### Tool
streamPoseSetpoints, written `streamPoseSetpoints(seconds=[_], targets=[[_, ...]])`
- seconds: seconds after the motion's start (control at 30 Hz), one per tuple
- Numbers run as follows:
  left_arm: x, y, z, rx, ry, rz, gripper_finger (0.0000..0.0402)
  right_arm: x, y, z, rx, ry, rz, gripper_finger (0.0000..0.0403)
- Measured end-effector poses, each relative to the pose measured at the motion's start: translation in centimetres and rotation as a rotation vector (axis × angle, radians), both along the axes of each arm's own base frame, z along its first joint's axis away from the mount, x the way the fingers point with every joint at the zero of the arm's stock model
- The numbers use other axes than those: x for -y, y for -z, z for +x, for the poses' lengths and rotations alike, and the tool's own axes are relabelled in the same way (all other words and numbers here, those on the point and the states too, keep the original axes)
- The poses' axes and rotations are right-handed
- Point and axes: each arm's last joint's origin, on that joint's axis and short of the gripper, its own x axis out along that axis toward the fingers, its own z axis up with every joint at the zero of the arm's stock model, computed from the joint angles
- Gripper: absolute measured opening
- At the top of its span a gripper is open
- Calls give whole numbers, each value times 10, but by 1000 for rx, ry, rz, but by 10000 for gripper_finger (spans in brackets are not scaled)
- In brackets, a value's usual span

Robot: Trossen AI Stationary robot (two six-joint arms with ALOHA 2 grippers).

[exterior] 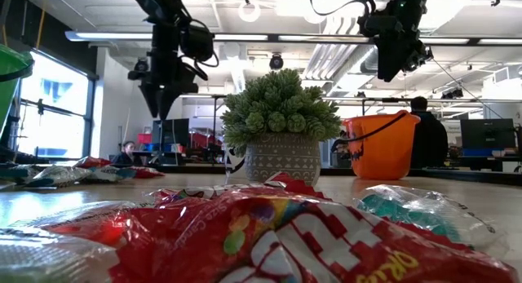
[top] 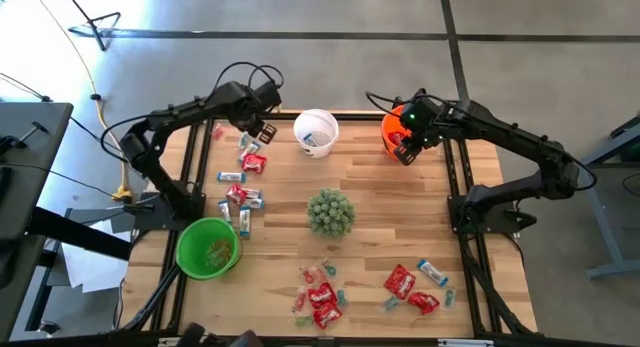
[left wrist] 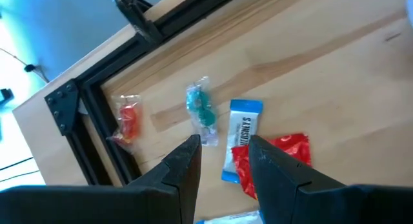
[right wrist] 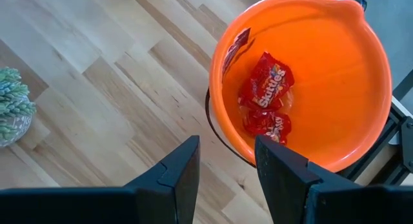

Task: Sort candy
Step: Put the blue gummy into the green bucket

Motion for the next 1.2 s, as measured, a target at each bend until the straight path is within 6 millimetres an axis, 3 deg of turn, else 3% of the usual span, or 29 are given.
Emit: streamPoseSetpoints(seconds=[0.17, 0.47, 0.67, 0.9, 1.2], targets=[[-2, 6, -12, -10, -12, -43, 117, 0, 0, 0, -2, 2, -3, 144], [13, 48, -37, 26, -75, -110, 117, 0, 0, 0, -2, 2, -3, 144], [8, 75, -45, 120, -117, -88, 117, 0, 0, 0, 13, 45, 9, 144], [-6, 77, -49, 133, -177, 56, 117, 0, 0, 0, 36, 108, 26, 144], [-19, 81, -59, 185, -265, 41, 117, 0, 0, 0, 35, 105, 25, 144]])
